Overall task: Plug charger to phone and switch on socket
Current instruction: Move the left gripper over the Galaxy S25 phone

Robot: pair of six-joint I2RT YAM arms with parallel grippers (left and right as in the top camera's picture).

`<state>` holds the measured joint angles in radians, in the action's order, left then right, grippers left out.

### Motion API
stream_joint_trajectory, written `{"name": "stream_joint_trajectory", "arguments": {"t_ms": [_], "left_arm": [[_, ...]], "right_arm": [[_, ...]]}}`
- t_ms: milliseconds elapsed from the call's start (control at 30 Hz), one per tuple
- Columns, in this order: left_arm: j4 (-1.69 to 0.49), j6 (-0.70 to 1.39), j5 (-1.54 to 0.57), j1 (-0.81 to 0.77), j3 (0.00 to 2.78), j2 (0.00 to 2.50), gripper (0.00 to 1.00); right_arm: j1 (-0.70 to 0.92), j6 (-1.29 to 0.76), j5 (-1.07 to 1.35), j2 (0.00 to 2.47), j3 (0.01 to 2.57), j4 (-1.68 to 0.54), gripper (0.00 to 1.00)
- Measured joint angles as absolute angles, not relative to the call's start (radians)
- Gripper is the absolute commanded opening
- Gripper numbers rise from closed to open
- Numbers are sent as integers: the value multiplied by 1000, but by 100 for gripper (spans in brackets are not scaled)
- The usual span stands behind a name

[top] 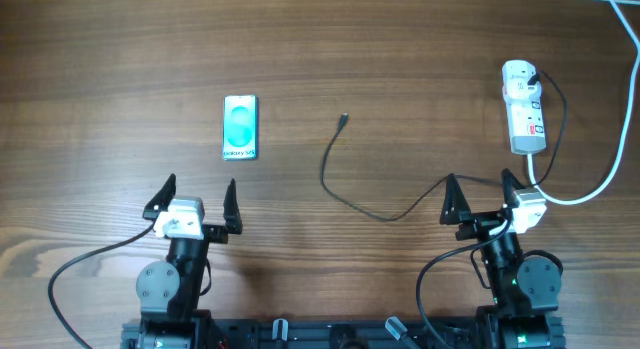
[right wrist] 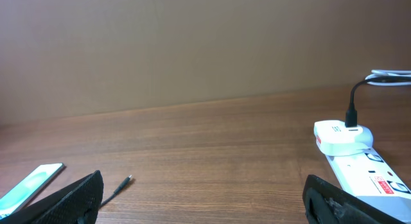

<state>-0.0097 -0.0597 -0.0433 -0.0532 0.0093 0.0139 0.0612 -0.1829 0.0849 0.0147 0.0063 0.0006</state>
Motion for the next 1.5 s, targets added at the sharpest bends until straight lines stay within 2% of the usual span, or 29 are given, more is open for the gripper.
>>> {"name": "stream_joint_trajectory", "arguments": {"t_ms": [233,467,600,833,1000,1267,1433,1500], "left_arm": [[158,-55,-84,-53,8,14,100],[159,-23,-141,-53,59,62,100],[136,-20,-207,-53,275,324,100],[-371,-17,-287,-53,884,982,100],[-634,-17,-290,-53,1159,1298,100],[-728,-17,-290,-53,1213,1661,100],[-647,15,-242,-53,1217,1725,99],[-688,46,-178,-53,1250,1778,100]], "right_arm": [[61,-183,85,15,6,1,100],[61,-183,85,14,6,0,100],[61,-183,84,13,6,0,100],[62,-183,84,14,6,1,100],[61,-183,84,14,6,1,100],[61,-183,84,14,6,1,100],[61,-183,84,14,6,1,100],[61,-183,84,14,6,1,100]]}}
